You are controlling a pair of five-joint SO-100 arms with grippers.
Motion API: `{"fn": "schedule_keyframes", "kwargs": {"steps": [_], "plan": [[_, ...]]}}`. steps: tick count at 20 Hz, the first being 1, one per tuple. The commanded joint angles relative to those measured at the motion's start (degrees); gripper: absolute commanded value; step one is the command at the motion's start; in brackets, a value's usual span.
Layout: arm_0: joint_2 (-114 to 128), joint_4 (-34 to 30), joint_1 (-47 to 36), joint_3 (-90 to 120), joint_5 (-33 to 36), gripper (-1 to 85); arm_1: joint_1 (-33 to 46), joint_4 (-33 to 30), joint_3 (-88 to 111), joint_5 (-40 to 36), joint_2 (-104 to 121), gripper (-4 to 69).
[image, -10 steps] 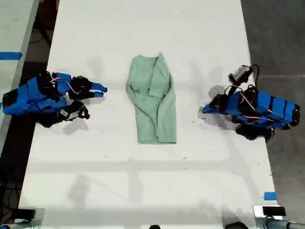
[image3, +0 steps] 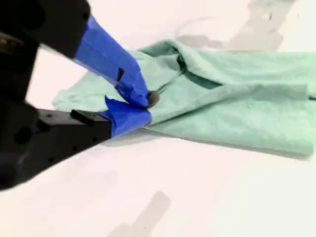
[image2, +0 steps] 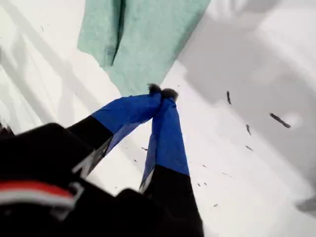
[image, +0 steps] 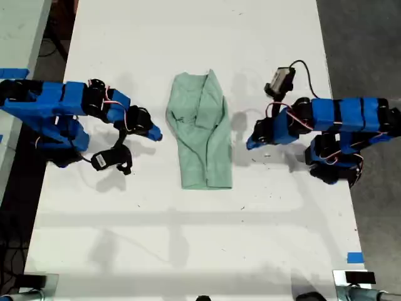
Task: Fold t shirt
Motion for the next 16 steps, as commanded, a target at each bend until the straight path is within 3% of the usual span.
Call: {"fn": "schedule_keyframes", "kwargs": {"steps": [1,3,4,6,7,16], "plan": [[-13.01,0.79,5.27,-13.89,-2.37,-0.1,-4.66,1.41,-16.0,-0.44,-16.44,-1.2],[-23.82,0.7,8.09,-21.71,-3.6,14.1,-7.29,3.69,-24.35,0.88,-27.25,-1.5],[-29.0,0.62,9.58,-26.02,-3.87,20.5,-8.79,4.75,-27.07,3.16,-31.11,5.9],[-38.06,0.62,12.74,-33.22,-5.1,21.7,-11.6,5.63,-28.74,8.53,-35.51,11.7],[-42.45,1.14,13.8,-36.47,-5.89,21.7,-12.39,5.98,-29.18,7.47,-37.09,26.3],[-62.93,0.18,12.83,-47.72,-6.77,20.8,-14.24,3.6,-31.55,8.61,-48.34,24.3]]}}
